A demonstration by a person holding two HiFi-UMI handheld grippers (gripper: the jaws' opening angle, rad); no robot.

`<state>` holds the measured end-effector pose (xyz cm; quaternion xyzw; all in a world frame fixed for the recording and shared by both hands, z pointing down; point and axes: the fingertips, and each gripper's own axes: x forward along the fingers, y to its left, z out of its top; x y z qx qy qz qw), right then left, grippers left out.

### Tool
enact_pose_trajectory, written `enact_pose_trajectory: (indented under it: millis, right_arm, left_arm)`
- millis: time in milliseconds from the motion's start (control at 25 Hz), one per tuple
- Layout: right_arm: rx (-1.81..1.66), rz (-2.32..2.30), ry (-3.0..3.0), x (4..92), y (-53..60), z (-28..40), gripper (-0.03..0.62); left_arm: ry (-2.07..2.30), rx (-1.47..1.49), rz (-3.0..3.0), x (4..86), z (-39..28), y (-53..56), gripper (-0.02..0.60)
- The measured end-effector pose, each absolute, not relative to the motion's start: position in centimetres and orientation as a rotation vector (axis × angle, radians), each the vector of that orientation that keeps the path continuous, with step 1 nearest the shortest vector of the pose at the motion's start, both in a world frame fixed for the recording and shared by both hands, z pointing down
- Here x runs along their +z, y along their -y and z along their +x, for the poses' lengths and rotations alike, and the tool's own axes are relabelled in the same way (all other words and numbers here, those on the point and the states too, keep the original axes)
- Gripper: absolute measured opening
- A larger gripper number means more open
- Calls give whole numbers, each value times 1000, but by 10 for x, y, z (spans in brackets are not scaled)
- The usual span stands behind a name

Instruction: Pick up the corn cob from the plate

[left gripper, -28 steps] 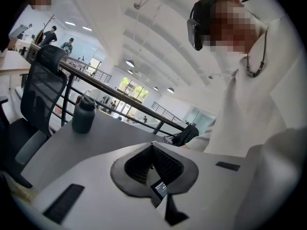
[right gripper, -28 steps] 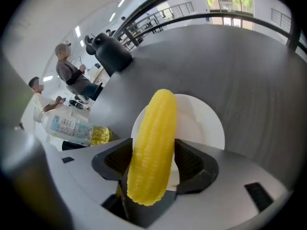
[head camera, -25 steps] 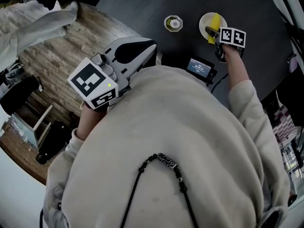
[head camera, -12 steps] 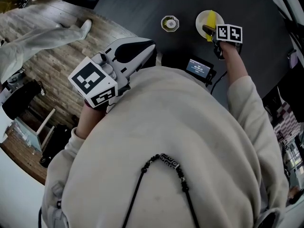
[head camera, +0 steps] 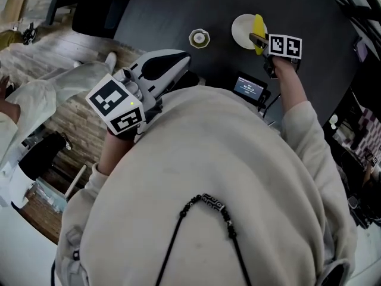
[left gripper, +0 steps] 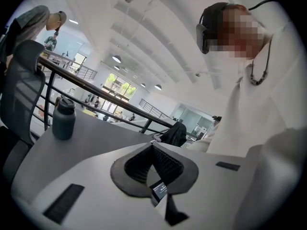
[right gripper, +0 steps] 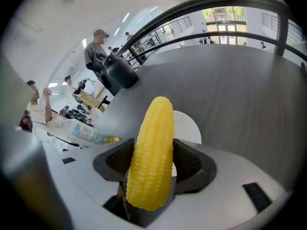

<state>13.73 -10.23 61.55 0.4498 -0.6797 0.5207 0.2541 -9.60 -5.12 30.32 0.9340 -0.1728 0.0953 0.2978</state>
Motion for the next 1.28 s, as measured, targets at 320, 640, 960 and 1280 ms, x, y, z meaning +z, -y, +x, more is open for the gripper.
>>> enact_pose_trajectory:
  millis: [320, 640, 960, 1280]
  right_arm:
    - [1461, 1333, 1847, 599, 78, 162, 265]
    - [1491, 1458, 1839, 586, 61, 167, 264]
    - [1488, 1674, 1853, 542, 24, 202, 262]
    - [1293, 1869, 2082, 411, 7, 201, 262]
  left_arm:
    - [304, 259, 2572, 291, -70, 58, 3]
    - [177, 276, 2638, 281, -63, 61, 3]
    - [-12, 280, 2691, 273, -37, 59, 3]
    - [-196, 281, 2730, 263, -8, 60, 2]
